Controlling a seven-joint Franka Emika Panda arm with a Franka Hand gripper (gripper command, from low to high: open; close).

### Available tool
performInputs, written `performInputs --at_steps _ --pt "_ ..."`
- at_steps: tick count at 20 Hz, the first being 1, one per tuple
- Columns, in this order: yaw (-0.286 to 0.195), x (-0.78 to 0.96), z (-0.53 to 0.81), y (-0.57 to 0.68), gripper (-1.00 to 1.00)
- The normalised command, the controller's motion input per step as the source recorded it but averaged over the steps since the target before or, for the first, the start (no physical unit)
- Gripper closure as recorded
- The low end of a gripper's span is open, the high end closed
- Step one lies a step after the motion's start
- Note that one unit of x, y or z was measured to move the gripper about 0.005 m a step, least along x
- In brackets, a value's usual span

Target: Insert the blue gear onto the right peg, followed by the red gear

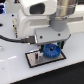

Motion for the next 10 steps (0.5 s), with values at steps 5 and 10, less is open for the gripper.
performInputs --at_steps 5,10 --pt "0.0 0.14 -0.17 0.0 1.0" --pt "0.0 0.07 0.17 0.11 -1.0"
